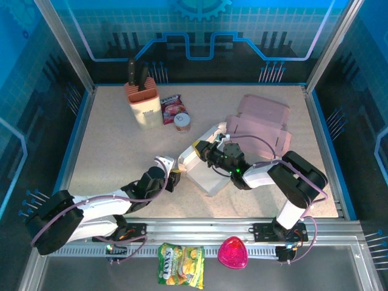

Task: Fold the paper box

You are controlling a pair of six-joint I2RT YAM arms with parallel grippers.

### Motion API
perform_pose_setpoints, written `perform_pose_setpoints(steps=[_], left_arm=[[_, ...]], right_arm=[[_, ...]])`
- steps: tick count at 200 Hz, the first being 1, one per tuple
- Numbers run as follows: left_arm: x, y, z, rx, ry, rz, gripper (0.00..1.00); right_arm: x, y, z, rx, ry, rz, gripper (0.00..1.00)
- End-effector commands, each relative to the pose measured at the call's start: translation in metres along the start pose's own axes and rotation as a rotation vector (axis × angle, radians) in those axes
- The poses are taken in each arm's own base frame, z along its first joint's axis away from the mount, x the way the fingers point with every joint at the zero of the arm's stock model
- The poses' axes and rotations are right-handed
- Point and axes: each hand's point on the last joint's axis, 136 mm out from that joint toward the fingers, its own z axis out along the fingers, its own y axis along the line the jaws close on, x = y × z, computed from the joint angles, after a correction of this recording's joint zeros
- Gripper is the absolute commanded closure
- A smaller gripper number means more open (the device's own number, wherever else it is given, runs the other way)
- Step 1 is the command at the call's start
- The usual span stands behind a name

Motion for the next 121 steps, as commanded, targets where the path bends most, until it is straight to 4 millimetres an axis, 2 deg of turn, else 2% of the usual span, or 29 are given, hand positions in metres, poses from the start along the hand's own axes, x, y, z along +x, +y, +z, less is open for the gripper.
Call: perform_pose_setpoints(steps=[1, 34, 60, 121], left_arm=[[-0.017, -0.008, 0.002, 0.044, -0.08, 0.031, 0.66], [-0.013, -0.021, 0.01, 0.119, -0.08, 0.071, 0.67], [-0.01, -0.022, 0.014, 0.122, -0.083, 0.079, 0.68], [-0.007, -0.03, 0.006, 0.196, -0.123, 0.064, 0.66]], right_arm=[[-0.002, 0.008, 0.003, -0.034, 0.008, -0.001, 1.0], [0.0, 0.008, 0.004, -0.039, 0.014, 0.006, 1.0], [0.001, 0.009, 0.005, -0.038, 0.018, 0.006, 1.0], [-0.001, 0.011, 0.005, -0.045, 0.016, 0.008, 1.0]])
